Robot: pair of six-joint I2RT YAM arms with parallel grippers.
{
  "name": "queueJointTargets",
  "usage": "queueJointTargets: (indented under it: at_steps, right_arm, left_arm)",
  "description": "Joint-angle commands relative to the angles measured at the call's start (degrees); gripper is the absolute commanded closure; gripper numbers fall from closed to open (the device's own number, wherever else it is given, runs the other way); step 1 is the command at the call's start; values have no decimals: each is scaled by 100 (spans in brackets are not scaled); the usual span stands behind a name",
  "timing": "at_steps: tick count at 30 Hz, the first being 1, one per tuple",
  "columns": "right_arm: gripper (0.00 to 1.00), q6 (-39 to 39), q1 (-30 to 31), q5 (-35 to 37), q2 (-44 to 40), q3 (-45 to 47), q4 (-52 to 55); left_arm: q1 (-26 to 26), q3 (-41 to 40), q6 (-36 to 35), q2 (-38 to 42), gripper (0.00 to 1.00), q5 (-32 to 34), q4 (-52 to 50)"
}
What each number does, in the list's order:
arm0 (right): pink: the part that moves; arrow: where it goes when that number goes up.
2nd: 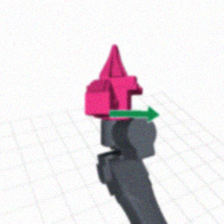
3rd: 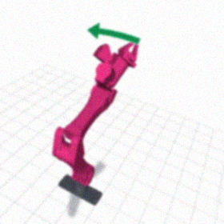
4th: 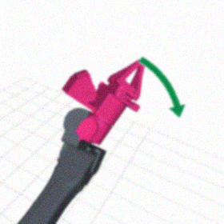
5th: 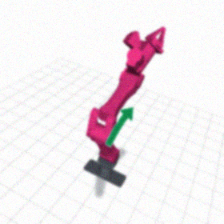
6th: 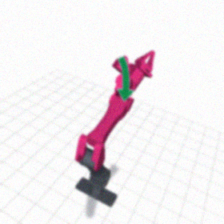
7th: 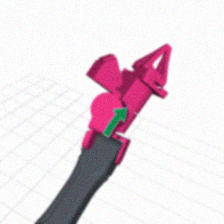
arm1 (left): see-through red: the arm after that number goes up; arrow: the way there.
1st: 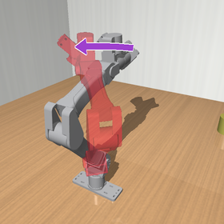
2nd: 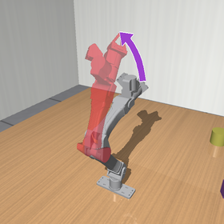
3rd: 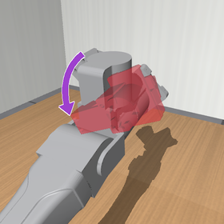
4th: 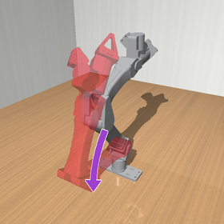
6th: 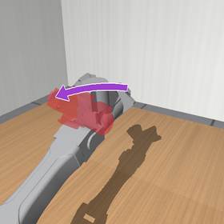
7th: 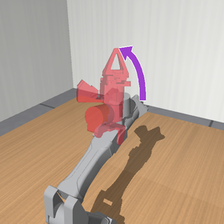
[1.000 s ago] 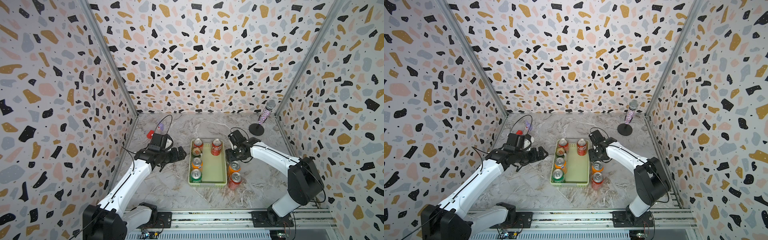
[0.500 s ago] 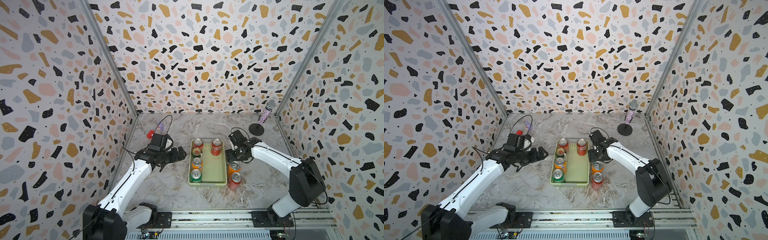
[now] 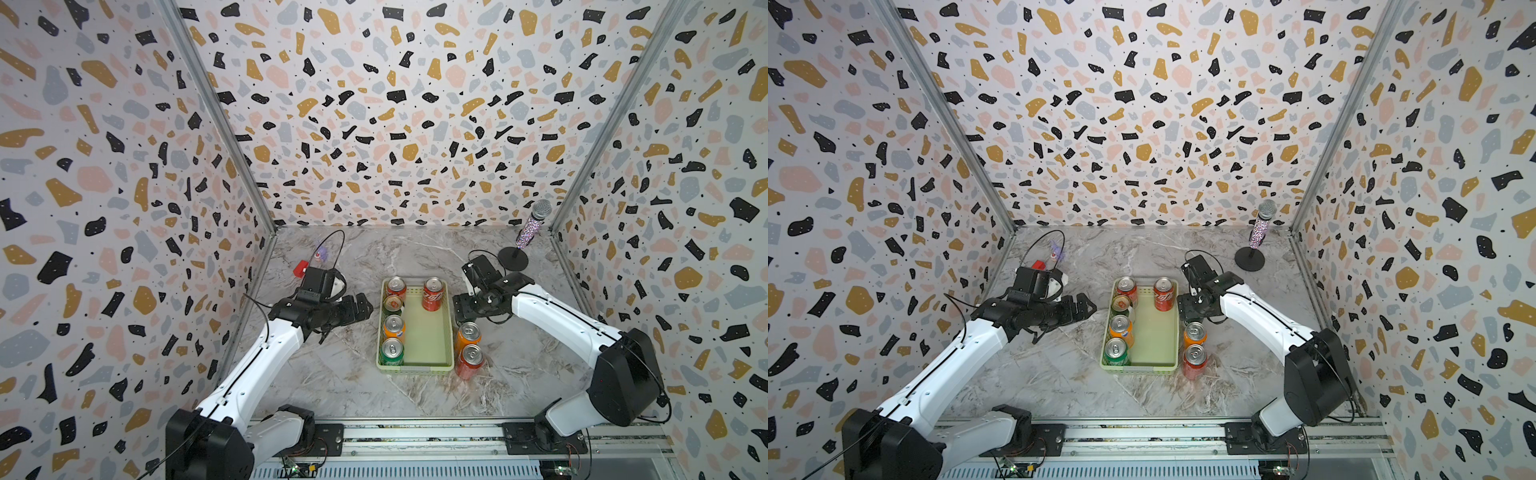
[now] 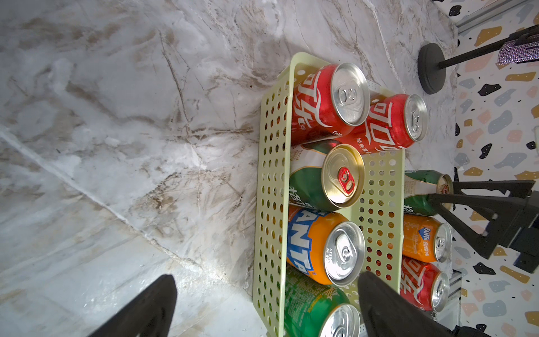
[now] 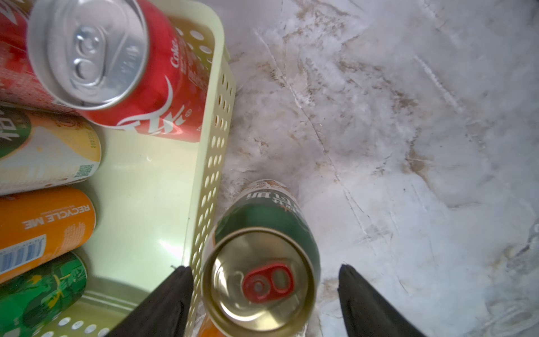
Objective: Take out the drinks from the basket
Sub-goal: Place the drink at the center of the board, then pick up the drink from the basket.
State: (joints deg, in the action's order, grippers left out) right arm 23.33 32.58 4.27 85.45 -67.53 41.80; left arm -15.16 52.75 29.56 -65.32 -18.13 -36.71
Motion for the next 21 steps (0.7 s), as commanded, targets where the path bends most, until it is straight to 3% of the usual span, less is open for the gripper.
queueJointTargets:
  at_steps: [1, 10, 21]
  right_arm:
    - [18, -120, 3, 301, -478, -226, 246]
    - [19, -437, 3, 55, -932, -392, -57]
    - [22, -260, 4, -759, 481, -1462, -259]
  left_arm:
    - [13, 86, -107, 100, 0, -23, 94]
    - [17, 191, -61, 153, 0, -70, 96]
    - [18, 95, -144, 150, 0, -90, 121]
